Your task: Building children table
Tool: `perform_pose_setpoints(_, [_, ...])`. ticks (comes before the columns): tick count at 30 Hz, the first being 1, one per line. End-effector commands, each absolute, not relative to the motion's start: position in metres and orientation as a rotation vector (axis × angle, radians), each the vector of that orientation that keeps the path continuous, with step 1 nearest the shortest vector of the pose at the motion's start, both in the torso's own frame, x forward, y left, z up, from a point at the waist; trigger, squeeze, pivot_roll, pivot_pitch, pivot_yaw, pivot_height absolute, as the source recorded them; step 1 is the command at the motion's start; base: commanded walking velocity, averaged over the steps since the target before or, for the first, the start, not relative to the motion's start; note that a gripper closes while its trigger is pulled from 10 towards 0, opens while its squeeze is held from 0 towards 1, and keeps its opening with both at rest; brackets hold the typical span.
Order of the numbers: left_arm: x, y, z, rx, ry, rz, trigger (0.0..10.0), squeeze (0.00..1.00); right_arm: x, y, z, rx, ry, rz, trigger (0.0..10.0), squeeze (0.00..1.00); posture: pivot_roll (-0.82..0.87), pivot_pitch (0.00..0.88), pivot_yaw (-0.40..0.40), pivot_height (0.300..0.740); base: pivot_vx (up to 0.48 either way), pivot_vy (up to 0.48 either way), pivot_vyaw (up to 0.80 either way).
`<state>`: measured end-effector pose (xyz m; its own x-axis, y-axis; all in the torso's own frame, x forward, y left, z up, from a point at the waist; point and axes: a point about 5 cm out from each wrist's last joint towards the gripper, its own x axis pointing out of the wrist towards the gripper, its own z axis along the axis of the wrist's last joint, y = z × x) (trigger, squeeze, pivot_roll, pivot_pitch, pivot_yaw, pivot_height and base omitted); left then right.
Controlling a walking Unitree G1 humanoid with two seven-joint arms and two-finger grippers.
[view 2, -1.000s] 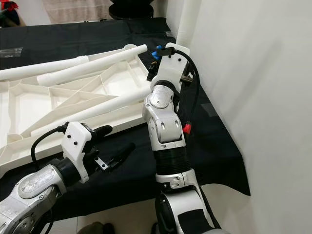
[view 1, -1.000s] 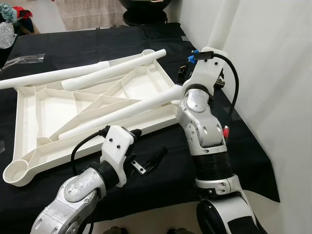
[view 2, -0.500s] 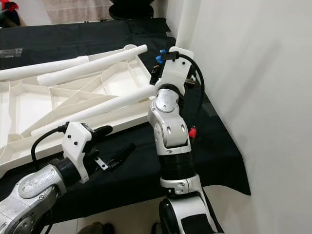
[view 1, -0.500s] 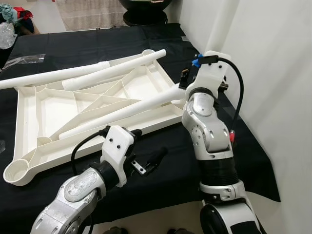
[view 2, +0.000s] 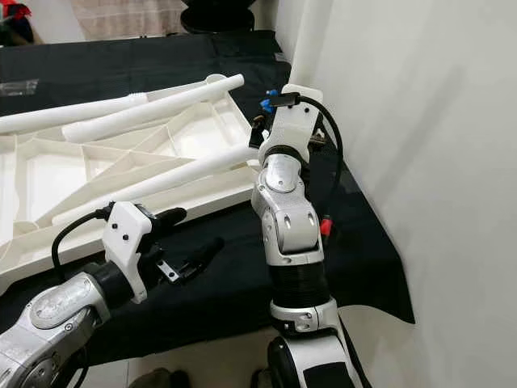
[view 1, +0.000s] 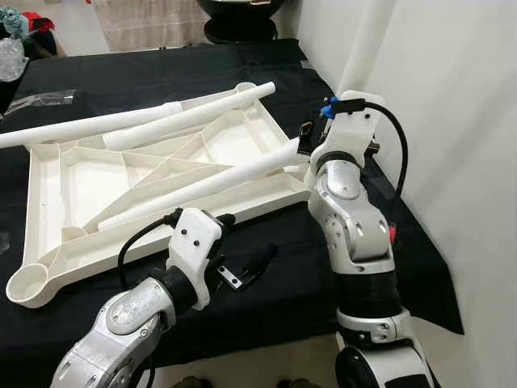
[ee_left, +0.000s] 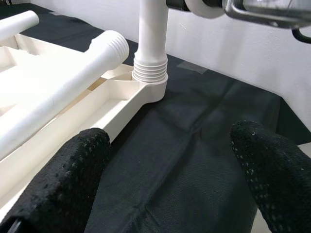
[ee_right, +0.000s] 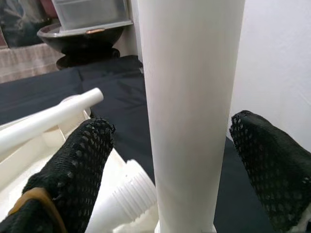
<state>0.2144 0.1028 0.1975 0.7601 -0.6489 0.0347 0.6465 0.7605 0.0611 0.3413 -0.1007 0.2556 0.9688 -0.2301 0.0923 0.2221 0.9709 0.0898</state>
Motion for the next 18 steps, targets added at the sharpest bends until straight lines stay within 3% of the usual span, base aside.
perform_pose_setpoints(1, [0.216,0.106,0.194,0.051,-0.040,-0.696,10.0,0.00,0.338,-0.100,0.254,0.077,-0.095,-0.209,10.0,0.00,0.05,0.147,-0.039,0.740,0.000,0.000,0.00])
perform_pose_setpoints(18, [0.217,0.107,0.194,0.051,-0.043,-0.693,10.0,0.00,0.326,-0.118,0.242,0.023,-0.054,-0.099,10.0,0.00,0.04,0.144,-0.036,0.740,0.000,0.000,0.00])
